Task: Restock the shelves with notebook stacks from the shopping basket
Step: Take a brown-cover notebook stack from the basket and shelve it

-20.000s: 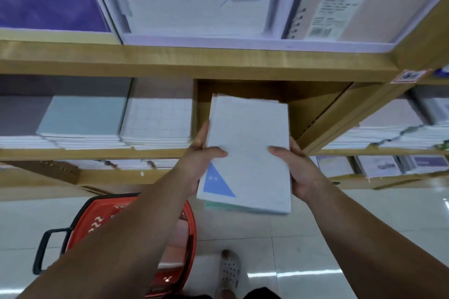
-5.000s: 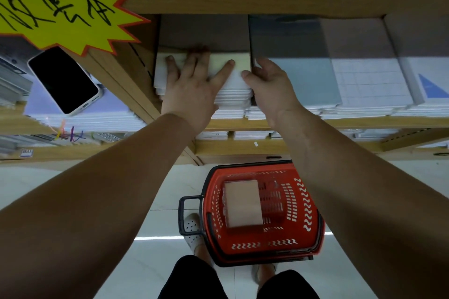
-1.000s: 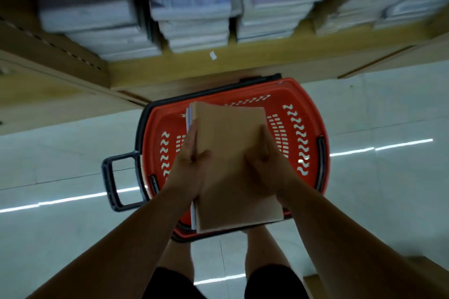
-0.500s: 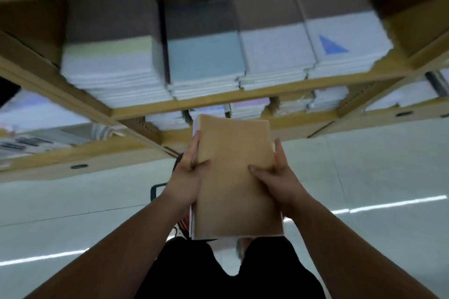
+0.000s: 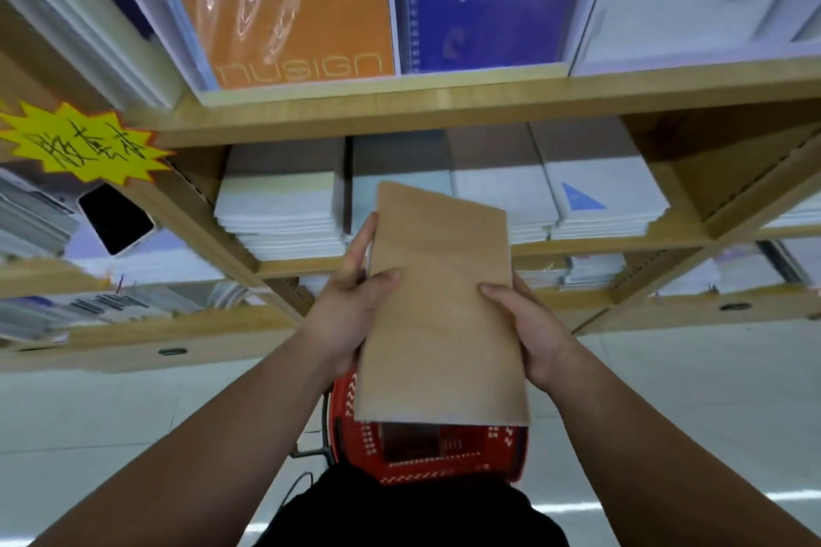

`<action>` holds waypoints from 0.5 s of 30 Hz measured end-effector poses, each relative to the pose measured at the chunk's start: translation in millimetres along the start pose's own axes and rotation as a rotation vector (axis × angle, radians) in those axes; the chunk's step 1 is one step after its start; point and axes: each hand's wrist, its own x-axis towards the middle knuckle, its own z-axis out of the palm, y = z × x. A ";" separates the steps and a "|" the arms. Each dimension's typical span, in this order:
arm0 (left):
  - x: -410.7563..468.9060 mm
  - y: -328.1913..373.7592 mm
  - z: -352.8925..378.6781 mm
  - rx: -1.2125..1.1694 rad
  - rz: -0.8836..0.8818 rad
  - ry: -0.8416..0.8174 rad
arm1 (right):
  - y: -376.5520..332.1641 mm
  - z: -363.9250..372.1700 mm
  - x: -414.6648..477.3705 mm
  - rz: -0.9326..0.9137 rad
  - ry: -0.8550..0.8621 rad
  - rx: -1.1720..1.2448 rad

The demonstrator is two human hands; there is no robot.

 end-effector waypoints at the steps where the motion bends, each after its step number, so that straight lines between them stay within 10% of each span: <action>1: 5.6 6.2 -1.3 0.017 0.004 -0.003 | -2.2 3.9 3.9 0.004 0.000 0.003; 15: 128.7 24.4 -35.3 0.124 -0.036 0.066 | -50.5 44.8 99.4 -0.257 0.157 -0.169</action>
